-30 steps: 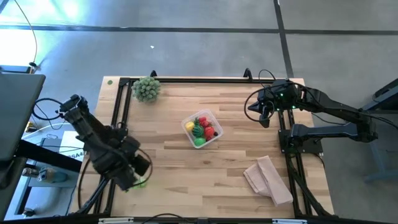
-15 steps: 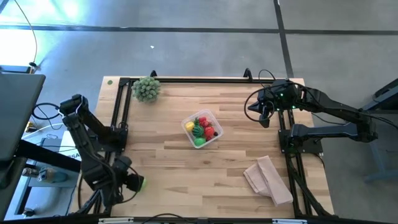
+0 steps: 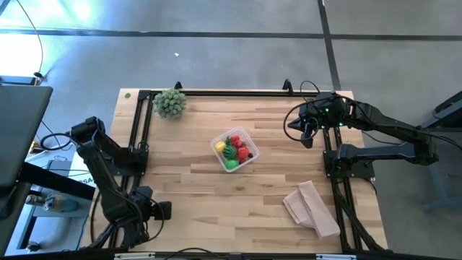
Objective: Pick and placing Produce into tupperware
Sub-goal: Put the green cabbage into the transparent bin
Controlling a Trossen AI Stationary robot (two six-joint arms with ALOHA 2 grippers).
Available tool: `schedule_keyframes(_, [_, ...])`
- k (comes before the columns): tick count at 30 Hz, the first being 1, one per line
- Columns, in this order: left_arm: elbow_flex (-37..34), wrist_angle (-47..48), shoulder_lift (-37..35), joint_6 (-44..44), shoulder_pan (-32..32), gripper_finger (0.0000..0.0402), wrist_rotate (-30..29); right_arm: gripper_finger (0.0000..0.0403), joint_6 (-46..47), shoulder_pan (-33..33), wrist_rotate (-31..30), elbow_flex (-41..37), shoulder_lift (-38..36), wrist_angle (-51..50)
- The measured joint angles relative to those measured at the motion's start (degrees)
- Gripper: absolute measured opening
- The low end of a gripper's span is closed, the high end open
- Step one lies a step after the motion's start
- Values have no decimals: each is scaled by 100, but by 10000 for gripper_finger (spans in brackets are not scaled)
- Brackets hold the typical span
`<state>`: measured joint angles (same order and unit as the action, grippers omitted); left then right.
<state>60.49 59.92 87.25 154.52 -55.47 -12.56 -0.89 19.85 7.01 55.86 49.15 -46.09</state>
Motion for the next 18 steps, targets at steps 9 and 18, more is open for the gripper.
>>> schedule_keyframes(9, [0,-105,307,149,217,189,142,4,0,1,0,2,0,0])
schedule_keyframes(18, [17,-293,344,244,691,189,869,4,0,-1,0,2,2,0])
